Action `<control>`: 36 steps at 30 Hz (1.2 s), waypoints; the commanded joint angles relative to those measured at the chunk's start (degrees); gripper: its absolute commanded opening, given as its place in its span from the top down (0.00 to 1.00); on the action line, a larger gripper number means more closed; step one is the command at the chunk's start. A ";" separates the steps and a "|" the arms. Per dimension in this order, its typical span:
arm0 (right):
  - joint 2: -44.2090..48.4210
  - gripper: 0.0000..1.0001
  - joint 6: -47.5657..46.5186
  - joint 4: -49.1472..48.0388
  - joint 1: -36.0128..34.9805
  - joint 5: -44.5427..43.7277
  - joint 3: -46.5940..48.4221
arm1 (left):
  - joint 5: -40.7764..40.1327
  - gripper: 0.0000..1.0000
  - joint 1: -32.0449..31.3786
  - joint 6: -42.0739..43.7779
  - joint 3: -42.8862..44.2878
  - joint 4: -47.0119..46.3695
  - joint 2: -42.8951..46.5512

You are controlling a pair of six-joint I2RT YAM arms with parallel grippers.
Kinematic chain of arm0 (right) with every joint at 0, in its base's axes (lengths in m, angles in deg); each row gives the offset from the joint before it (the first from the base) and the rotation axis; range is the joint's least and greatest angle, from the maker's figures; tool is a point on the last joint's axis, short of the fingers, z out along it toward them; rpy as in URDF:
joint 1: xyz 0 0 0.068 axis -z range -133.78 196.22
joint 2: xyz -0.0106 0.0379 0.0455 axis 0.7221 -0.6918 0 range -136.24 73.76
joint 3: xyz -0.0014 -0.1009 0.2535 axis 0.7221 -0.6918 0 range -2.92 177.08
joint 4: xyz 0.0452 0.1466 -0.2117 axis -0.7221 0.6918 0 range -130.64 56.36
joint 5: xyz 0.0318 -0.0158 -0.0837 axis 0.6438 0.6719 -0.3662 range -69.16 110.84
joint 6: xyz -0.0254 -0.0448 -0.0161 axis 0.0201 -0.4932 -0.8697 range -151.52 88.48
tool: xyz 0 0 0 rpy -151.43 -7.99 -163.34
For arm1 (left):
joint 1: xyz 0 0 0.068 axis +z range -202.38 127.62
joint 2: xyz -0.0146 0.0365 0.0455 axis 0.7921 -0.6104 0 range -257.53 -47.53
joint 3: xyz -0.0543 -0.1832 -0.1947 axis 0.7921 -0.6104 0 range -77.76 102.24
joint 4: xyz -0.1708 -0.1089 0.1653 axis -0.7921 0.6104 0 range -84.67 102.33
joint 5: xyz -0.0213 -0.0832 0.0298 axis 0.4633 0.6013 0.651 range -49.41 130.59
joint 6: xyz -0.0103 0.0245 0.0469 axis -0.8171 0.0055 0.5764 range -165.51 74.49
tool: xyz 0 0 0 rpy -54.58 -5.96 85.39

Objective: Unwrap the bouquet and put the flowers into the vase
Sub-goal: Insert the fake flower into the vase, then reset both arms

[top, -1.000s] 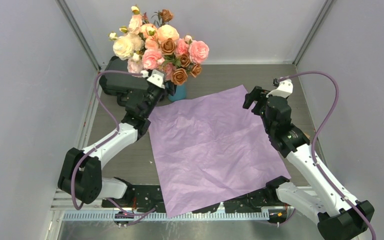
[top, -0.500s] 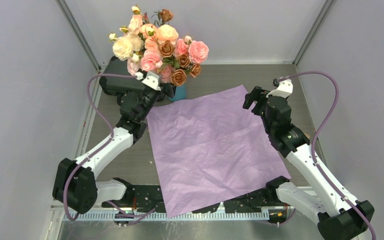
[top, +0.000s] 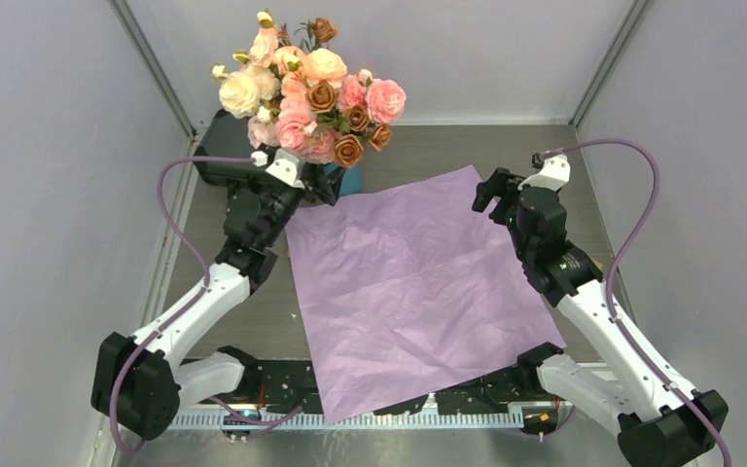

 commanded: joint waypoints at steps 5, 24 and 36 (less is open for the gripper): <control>1.65 0.17 0.06 -0.75 0.33 -0.47 1.01 | 1.88 0.00 -0.18 -7.13 -3.49 4.83 9.12; 1.00 0.04 -5.57 18.38 2.63 0.50 10.55 | -9.32 0.00 5.84 -14.47 9.62 60.23 22.24; 12.33 0.03 -3.45 19.37 3.22 -5.55 4.95 | -25.53 0.00 7.28 -14.14 6.04 71.15 34.62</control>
